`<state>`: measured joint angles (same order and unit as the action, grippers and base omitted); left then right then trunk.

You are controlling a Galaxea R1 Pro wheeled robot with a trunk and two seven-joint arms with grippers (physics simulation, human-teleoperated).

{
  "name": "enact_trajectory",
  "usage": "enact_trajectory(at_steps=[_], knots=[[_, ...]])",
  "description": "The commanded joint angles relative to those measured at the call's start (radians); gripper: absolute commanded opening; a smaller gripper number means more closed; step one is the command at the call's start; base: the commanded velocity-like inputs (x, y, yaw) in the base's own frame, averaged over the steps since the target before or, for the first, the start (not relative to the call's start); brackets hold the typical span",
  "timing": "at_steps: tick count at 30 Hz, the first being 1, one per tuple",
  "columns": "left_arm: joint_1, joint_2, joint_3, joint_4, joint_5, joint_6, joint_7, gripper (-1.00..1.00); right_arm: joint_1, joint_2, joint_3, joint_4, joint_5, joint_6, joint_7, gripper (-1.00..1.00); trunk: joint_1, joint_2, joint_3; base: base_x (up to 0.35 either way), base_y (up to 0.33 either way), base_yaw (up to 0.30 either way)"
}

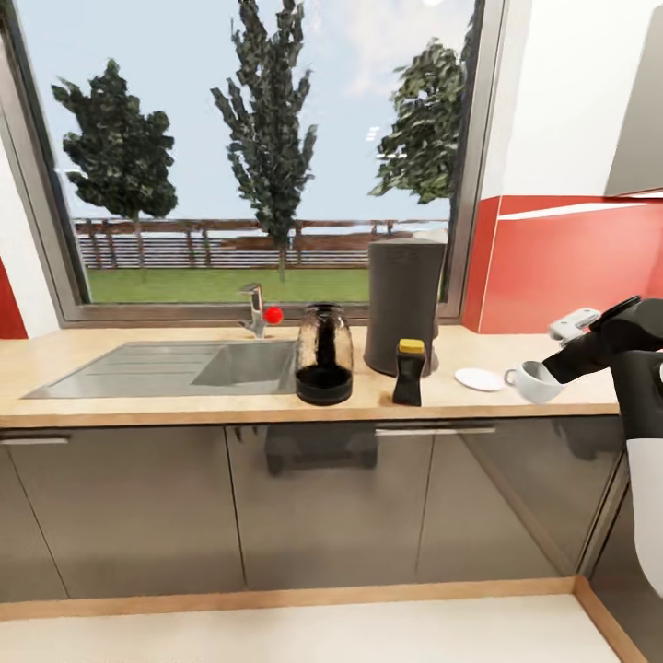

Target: Set up a coffee station on the kitchen countertop: keep the coffee maker on the countertop, move the bottle of coffee from the kitchen shelf to the counter next to the coffee maker, place a paper coffee filter on top of the coffee maker, put the saucer next to the coffee maker with the coffee cup on the saucer, and place the electric kettle next to the coffee maker.

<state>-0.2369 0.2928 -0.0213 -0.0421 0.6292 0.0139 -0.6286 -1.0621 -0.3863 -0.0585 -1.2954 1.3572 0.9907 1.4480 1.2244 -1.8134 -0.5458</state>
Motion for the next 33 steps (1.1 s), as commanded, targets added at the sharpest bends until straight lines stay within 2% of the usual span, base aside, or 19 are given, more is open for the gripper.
enact_trajectory(at_steps=[1, 22, 33], knots=[[-0.001, 0.0, -0.003, 0.001, 0.004, 0.001, -0.003, 1.0, -0.001, 0.0, 0.0, -0.001, 0.008, 0.011, 0.011, -1.0, 0.0, -0.001, -0.001, 0.025, 0.0, 0.139], [-0.001, 0.0, -0.003, 0.001, 0.004, 0.001, -0.003, 1.0, -0.001, 0.001, 0.002, -0.001, 0.008, 0.011, 0.011, -1.0, 0.0, -0.001, -0.001, 0.161, 0.0, 0.015], [-0.001, 0.0, -0.003, 0.001, 0.004, 0.001, -0.003, 1.0, -0.001, 0.001, -0.001, 0.002, 0.01, 0.011, 0.011, -1.0, 0.0, -0.001, -0.001, 0.079, -0.019, 0.0]])
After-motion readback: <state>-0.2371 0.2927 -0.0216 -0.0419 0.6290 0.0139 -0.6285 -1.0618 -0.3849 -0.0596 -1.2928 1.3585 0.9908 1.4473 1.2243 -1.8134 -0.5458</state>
